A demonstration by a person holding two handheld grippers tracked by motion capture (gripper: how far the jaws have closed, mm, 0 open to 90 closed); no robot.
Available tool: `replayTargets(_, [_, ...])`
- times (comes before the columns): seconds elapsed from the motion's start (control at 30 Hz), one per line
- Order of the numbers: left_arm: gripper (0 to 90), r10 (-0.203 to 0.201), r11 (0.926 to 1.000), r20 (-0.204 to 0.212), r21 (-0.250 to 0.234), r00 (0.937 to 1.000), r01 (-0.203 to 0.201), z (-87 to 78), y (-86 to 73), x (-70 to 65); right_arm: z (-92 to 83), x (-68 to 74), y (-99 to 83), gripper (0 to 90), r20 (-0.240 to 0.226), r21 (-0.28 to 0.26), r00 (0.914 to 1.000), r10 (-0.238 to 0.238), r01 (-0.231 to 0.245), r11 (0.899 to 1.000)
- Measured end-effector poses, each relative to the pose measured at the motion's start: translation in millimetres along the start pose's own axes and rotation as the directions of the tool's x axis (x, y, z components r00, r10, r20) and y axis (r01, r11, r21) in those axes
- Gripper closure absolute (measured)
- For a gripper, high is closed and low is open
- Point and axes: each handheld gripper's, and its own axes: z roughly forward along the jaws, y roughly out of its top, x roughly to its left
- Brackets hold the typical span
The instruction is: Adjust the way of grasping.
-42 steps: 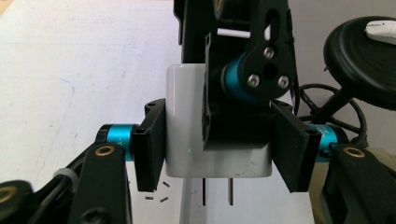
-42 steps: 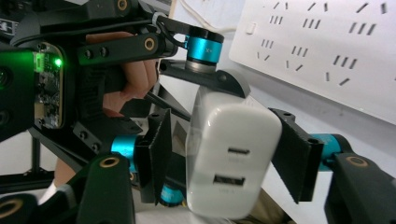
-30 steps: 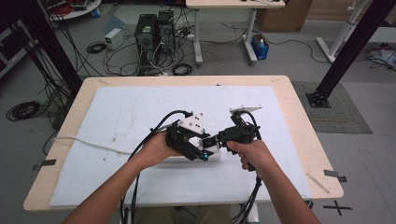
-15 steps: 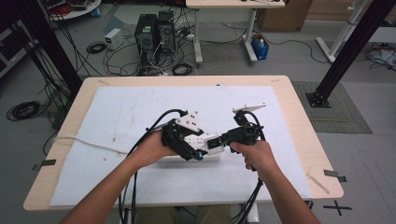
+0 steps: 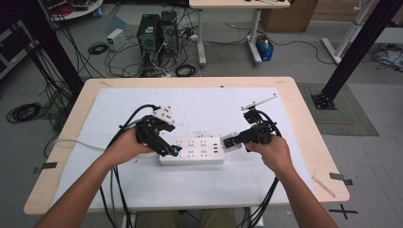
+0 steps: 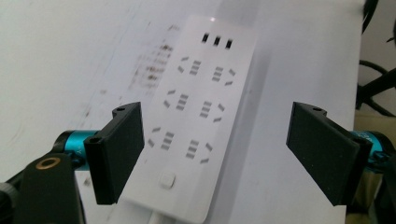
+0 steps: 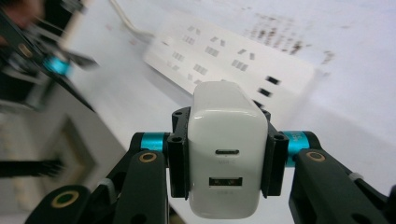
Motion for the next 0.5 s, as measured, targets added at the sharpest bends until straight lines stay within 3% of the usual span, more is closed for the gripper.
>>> replayTargets(0.1, [19.3,-0.020,0.9992,-0.004,0.035,0.9998,0.020,-8.7,-9.3,6.2,-1.9,7.0,3.8,62.4,0.090,0.057,0.9929,-0.077,0.072,0.996])
replayTargets(0.13, [19.3,-0.020,0.9992,-0.004,0.035,0.9998,0.020,-8.7,-9.3,6.2,-1.9,7.0,3.8,62.4,0.090,0.057,0.9929,-0.077,0.072,0.996])
replayTargets(0.17, [19.3,-0.035,0.9971,-0.022,0.067,0.9992,0.036,-15.7,-15.8,10.1,-3.5,11.8,7.7,62.4,0.145,0.106,0.9809,-0.129,0.114,0.988])
replayTargets(0.33, [19.3,-0.041,0.9889,-0.043,0.141,0.9982,0.046,-28.5,-28.4,16.7,-8.4,16.5,14.4,62.4,0.191,0.153,0.9637,-0.186,0.158,0.975])
replayTargets(0.47, [19.3,-0.075,0.9813,-0.049,0.174,0.9960,0.082,-36.9,-39.6,22.4,-10.9,19.7,19.9,62.4,0.228,0.207,0.9425,-0.244,0.198,0.958])
replayTargets(0.5, [19.3,-0.081,0.9793,-0.049,0.182,0.9955,0.089,-38.3,-41.9,23.1,-11.3,20.2,20.8,62.4,0.233,0.211,0.9407,-0.247,0.199,0.957])
